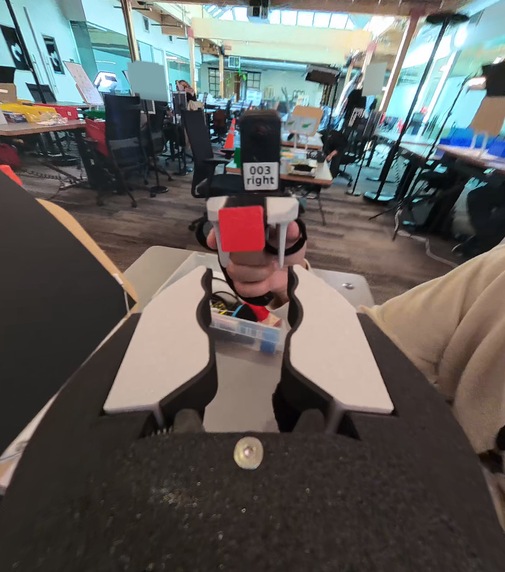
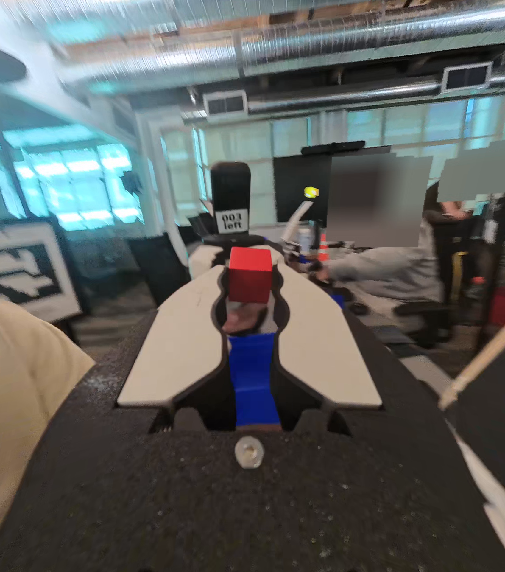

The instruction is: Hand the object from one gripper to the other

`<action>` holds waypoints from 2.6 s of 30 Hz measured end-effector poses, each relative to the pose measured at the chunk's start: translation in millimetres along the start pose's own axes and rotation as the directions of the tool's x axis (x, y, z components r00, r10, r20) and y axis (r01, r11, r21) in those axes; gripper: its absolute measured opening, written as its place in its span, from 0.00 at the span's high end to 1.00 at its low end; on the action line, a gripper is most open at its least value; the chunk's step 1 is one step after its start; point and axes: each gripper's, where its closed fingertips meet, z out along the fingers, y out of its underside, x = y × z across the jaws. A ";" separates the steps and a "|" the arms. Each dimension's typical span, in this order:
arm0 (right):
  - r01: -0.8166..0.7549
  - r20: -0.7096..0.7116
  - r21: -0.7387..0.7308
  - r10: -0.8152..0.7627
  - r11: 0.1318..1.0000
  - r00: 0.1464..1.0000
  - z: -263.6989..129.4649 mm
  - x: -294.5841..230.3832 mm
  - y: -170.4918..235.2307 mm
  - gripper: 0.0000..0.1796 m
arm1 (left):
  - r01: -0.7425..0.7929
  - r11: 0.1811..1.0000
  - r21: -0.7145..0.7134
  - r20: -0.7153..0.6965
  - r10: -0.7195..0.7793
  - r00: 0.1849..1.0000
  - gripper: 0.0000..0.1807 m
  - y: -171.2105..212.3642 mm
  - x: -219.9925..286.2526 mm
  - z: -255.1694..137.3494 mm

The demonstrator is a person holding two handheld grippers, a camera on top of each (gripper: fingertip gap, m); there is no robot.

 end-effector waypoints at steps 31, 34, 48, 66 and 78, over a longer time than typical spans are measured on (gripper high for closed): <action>0.029 -0.098 0.424 0.014 0.905 0.995 16.9 6.6 -14.5 0.83 | 0.121 0.943 0.309 0.021 -0.134 0.991 0.86 -37.8 -16.4 -4.9; 0.249 -0.258 0.096 -0.218 0.964 0.941 19.5 17.6 4.7 0.83 | 0.088 0.969 0.230 0.162 -0.127 0.979 0.86 -30.8 -31.5 -22.0; 0.050 -0.404 -0.235 -0.144 0.971 0.903 7.3 31.1 35.7 0.66 | -0.573 0.575 -0.584 0.416 0.818 0.397 0.86 14.9 -42.6 -6.6; 0.097 -0.549 -0.461 -0.369 0.882 0.750 -39.8 80.6 41.3 0.85 | -0.403 0.579 -0.708 0.426 0.806 0.410 0.82 48.5 -86.9 8.4; 0.438 -0.207 -0.808 -0.885 0.395 0.417 -39.4 71.7 51.8 0.85 | -0.023 0.981 -0.193 0.496 0.118 0.860 0.81 35.1 -84.1 11.2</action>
